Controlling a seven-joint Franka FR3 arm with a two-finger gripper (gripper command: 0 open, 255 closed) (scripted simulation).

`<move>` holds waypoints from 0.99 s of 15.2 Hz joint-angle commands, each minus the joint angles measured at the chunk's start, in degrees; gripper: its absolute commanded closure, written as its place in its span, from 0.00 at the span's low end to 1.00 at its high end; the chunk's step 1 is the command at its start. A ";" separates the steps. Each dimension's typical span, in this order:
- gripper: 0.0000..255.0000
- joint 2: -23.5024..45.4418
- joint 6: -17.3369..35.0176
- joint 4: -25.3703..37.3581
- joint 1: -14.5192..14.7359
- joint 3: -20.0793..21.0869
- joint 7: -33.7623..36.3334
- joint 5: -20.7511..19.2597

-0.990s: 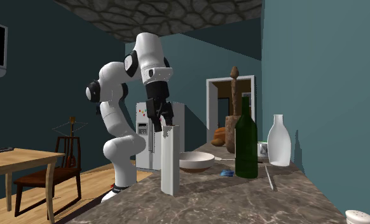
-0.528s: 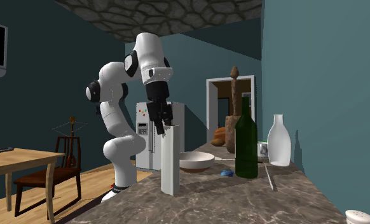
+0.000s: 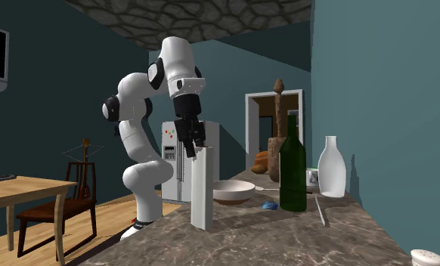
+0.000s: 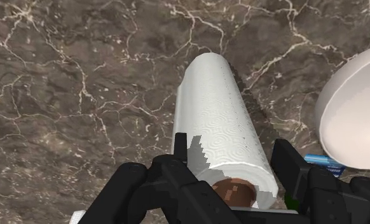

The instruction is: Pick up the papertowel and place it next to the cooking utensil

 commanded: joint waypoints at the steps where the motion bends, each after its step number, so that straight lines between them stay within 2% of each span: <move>1: 1.00 0.26 -1.32 1.57 0.13 0.16 0.04 0.17; 15: 1.00 3.70 -11.63 15.20 1.25 0.69 -0.10 1.62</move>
